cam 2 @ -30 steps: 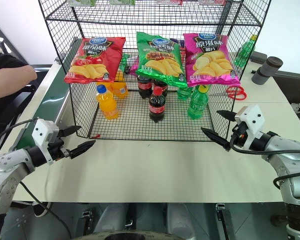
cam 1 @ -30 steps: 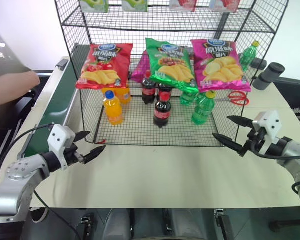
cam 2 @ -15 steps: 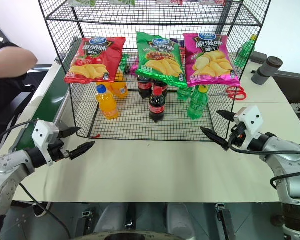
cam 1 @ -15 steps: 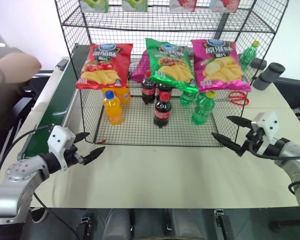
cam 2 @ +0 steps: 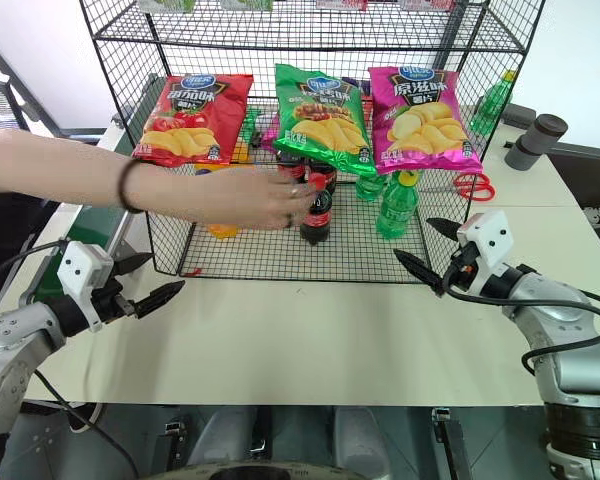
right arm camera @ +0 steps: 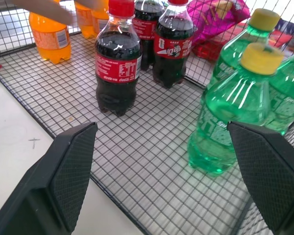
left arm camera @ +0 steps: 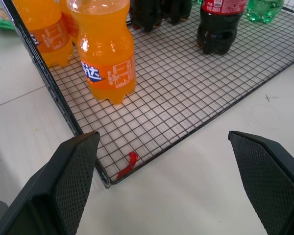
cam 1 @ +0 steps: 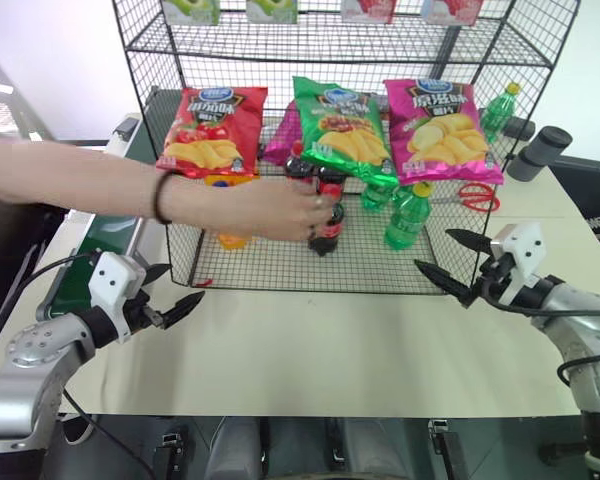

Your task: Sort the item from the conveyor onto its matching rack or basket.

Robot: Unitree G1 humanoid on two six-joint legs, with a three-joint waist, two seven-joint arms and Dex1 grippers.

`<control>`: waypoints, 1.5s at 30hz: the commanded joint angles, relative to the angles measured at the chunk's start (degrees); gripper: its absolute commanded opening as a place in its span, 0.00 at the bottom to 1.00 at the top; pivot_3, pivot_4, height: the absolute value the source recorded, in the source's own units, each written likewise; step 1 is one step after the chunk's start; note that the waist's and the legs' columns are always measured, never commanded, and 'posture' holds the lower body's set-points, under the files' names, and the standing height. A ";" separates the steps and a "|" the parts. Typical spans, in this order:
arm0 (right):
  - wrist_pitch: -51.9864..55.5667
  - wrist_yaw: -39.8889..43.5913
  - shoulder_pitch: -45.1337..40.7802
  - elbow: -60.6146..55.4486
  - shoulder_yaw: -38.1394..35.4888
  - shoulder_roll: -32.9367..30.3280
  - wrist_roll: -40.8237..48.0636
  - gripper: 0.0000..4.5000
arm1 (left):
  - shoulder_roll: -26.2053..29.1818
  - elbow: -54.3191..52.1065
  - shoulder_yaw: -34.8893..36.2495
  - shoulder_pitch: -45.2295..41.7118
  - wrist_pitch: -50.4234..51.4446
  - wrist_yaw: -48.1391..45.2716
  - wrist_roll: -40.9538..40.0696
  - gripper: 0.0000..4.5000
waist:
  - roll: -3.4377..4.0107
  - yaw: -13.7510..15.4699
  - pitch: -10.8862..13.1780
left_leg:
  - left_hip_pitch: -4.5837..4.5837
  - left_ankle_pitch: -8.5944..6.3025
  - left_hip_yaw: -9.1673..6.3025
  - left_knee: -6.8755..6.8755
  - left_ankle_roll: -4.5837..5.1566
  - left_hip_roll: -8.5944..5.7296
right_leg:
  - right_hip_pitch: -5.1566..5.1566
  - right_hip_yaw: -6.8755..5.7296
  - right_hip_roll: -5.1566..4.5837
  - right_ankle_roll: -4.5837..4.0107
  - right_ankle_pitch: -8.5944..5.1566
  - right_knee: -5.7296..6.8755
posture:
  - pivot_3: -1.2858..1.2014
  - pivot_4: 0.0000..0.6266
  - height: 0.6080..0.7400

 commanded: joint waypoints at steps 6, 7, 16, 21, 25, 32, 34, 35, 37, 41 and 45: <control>-1.59 -0.49 -0.14 -1.68 0.18 0.66 -0.19 0.98 | -0.79 0.68 -0.36 -1.42 -2.03 -0.23 0.84 1.00 | 0.00 -0.01 0.00 | 0.00 0.00 0.00 0.00 0.00 0.00 | 0.00 0.00 0.00 0.00 0.00 0.01 | 0.52 0.24 1.00; -1.67 -0.59 -0.28 -1.60 0.37 0.76 -0.34 0.98 | -0.96 0.83 -0.47 -1.59 -2.17 -0.20 0.93 1.00 | 0.00 -0.01 0.00 | 0.00 0.00 0.00 0.00 0.00 0.00 | 0.00 0.00 0.01 0.00 0.00 0.00 | 0.52 0.24 1.00; -1.42 -1.02 -1.15 -1.74 1.41 1.41 -0.72 0.98 | -2.19 1.70 -1.31 -1.86 -3.42 0.13 1.59 1.00 | 0.00 -0.02 0.00 | 0.00 0.00 0.00 0.00 0.00 0.00 | 0.00 0.00 0.01 0.00 0.00 0.01 | 0.52 0.24 1.00; -1.14 -0.98 -1.80 -1.83 1.94 1.60 -0.86 0.98 | -2.72 2.13 -1.10 -2.21 -3.58 0.15 1.48 1.00 | 0.00 -0.02 -0.01 | 0.00 0.00 0.00 0.01 0.00 0.00 | 0.00 0.00 0.01 0.00 0.00 0.01 | 0.52 0.24 1.00; -0.76 -1.06 -2.46 -2.30 3.11 2.45 -0.47 0.98 | -3.76 2.29 -0.38 -2.12 -2.84 0.94 0.69 1.00 | 0.00 -0.02 -0.01 | 0.00 0.00 0.00 0.01 0.00 0.00 | 0.00 0.00 0.01 0.01 0.00 0.02 | 0.52 0.24 1.00; 0.38 -2.24 -4.73 -5.86 8.47 6.52 -0.26 0.98 | -5.38 2.95 0.65 -1.04 -3.07 2.37 0.65 1.00 | 0.00 -0.12 -0.01 | 0.02 0.00 -0.01 0.01 0.00 0.02 | -0.01 0.00 0.01 0.01 0.00 0.06 | 0.52 0.24 1.00; 0.40 -3.10 -5.33 -6.75 10.63 8.39 -0.69 0.98 | -5.87 3.29 0.84 -0.73 -3.59 3.26 0.96 1.00 | 0.00 -0.10 -0.02 | 0.02 0.00 -0.01 0.02 0.00 0.02 | -0.01 0.00 0.01 0.01 0.00 0.07 | 0.52 0.24 1.00; 0.11 -3.65 -5.55 -7.25 11.66 9.36 -1.11 0.98 | -6.28 3.61 1.02 -0.68 -4.04 3.93 1.19 1.00 | 0.00 -0.08 -0.02 | 0.02 0.00 -0.01 0.02 0.00 0.02 | -0.01 0.00 0.00 0.01 0.00 0.07 | 0.52 0.24 1.00; -0.04 -5.12 -5.97 -8.35 13.14 11.21 -1.64 0.98 | -7.07 4.47 1.60 -0.79 -4.71 5.12 1.39 1.00 | 0.00 -0.08 -0.02 | 0.03 0.00 -0.02 0.02 0.00 0.02 | -0.01 0.00 -0.01 0.01 0.00 0.10 | 0.52 0.24 1.00; 0.25 -7.26 -5.33 -10.73 16.23 13.95 -2.38 0.98 | -9.40 6.50 2.78 -1.99 -8.20 9.14 3.06 1.00 | 0.01 -0.07 -0.03 | 0.06 0.00 -0.03 0.09 0.00 0.01 | -0.02 0.00 -0.02 0.00 0.00 0.25 | 0.52 0.24 1.00; 0.08 -8.90 -4.68 -11.34 17.68 15.40 -3.11 0.98 | -12.11 7.38 5.28 -3.10 -10.29 13.13 2.27 1.00 | -0.02 -0.23 -0.04 | 0.21 0.06 -0.06 0.14 0.02 0.02 | 0.05 0.00 0.00 -0.05 0.03 0.42 | 0.52 0.24 1.00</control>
